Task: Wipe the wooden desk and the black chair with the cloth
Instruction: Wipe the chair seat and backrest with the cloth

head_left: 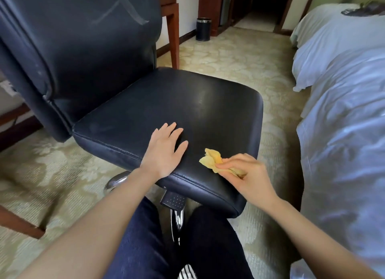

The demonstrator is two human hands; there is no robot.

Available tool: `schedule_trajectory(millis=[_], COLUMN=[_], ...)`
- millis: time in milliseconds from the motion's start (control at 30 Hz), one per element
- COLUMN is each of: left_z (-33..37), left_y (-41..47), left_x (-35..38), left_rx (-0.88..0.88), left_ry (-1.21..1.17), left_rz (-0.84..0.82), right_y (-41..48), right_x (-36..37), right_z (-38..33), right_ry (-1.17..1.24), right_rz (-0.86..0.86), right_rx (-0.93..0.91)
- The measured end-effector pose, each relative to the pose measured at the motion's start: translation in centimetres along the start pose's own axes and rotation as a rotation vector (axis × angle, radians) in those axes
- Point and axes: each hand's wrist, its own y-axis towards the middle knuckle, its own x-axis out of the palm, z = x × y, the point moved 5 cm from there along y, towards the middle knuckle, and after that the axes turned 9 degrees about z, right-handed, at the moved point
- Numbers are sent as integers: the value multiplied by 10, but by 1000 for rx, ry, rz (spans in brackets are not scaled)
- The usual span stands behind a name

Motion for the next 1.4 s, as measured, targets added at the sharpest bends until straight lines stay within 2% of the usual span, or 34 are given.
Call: schedule_trajectory(millis=[133, 300, 433, 533, 633, 767, 933, 1033, 1133, 1200, 1300, 1400], left_z=[24, 33, 30, 10, -7, -13, 9, 27, 42, 50, 50, 35], left_y=[-24, 2, 38, 61, 69, 78, 84, 96, 109, 113, 109, 98], left_x=[-7, -61, -98, -100, -91, -102, -162, -221, -294, -342, -414, -461], left_rx=[-17, -374, -405, -486, -591, -722, -781, -754, -674, -681, -797, -895], left_ry=[-292, -885, -1055, -1052, -1001, -1066, -1140, -1102, -1009, -1040, -1124, -1065], left_rz=[25, 94, 190, 313, 325, 269, 227, 242, 279, 341, 438, 520], right_y=[-2, 76, 135, 154, 152, 170, 206, 238, 279, 304, 334, 353], right_x=[-5, 0, 25, 59, 87, 91, 58, 33, 5, -11, -33, -48], right_z=[-15, -48, -75, -73, -60, -62, -109, -163, -224, -259, -313, -340], right_ry=[126, 253, 341, 461, 585, 686, 691, 559, 448, 468, 593, 712], right_rz=[21, 182, 189, 161, 108, -135, -334, -440, -394, -352, -345, -281], right_rx=[61, 161, 154, 198, 357, 555, 724, 656, 598, 621, 739, 893])
